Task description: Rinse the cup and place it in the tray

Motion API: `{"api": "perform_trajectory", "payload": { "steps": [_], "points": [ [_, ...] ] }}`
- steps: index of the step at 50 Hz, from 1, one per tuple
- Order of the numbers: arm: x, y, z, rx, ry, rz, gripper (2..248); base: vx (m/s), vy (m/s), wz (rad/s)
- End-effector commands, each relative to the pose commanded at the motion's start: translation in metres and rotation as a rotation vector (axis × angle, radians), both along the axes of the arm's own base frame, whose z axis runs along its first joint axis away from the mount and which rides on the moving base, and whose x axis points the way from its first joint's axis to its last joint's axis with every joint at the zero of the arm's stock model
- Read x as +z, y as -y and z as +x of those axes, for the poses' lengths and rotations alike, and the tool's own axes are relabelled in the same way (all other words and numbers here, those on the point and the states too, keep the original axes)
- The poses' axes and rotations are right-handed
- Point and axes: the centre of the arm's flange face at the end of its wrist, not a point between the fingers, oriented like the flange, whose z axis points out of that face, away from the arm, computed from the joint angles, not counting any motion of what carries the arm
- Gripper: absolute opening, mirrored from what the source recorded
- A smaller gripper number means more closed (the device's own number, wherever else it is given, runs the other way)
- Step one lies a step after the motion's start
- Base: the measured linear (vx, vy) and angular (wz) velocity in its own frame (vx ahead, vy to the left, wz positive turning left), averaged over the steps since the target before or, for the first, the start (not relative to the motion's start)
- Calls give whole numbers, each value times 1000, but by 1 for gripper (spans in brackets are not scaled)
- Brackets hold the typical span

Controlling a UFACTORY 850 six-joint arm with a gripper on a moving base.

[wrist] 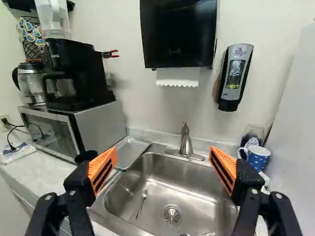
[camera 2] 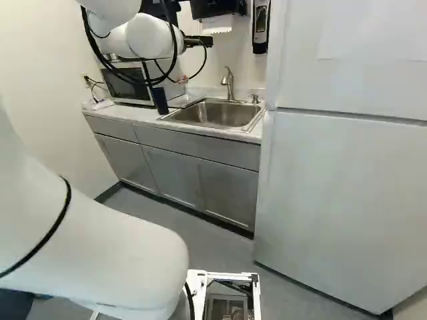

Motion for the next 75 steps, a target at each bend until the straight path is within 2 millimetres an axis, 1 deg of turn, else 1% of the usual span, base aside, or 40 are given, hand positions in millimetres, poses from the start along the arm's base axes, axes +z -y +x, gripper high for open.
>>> {"api": "perform_trajectory", "payload": {
  "steps": [75],
  "points": [
    [0,0,0,0,0,0,247,124,5,11]
  ]
}}
